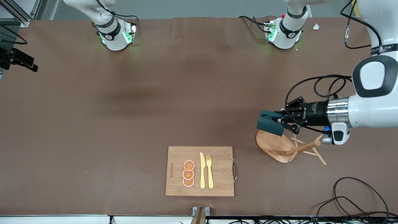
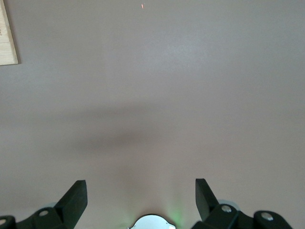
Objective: Pass cup and hang on rack
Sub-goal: 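Lift the teal mug with the left gripper toward the wooden rack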
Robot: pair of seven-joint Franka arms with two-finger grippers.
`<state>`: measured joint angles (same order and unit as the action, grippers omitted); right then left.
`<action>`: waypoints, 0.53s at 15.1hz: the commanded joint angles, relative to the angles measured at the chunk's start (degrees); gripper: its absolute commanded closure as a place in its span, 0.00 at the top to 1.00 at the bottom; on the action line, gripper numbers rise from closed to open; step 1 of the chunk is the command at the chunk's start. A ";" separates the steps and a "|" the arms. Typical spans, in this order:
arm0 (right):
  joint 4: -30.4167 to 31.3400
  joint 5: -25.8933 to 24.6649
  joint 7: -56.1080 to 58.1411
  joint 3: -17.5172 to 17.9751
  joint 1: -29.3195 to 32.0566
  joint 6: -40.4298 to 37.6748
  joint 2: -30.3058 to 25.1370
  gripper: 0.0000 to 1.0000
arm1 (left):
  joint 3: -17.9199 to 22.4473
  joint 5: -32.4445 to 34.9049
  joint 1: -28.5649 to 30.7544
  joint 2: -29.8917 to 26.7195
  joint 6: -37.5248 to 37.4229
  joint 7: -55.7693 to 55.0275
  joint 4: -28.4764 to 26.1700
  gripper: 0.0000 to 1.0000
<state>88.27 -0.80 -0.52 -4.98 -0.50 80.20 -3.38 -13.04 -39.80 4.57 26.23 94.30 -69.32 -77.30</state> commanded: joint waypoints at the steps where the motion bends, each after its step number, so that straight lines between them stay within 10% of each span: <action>1: 0.25 1.24 0.35 0.23 0.33 0.22 -1.46 1.00 | -0.41 -4.66 3.16 1.18 -1.14 -2.66 -0.22 0.00; 8: -0.11 2.03 0.52 0.23 0.24 0.57 -1.37 1.00 | -0.41 -13.89 8.18 5.66 -2.90 -4.51 -0.04 0.00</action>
<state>87.48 0.30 -0.52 -4.94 -0.50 80.50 -3.53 -13.04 -51.77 12.58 31.38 92.14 -71.87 -77.75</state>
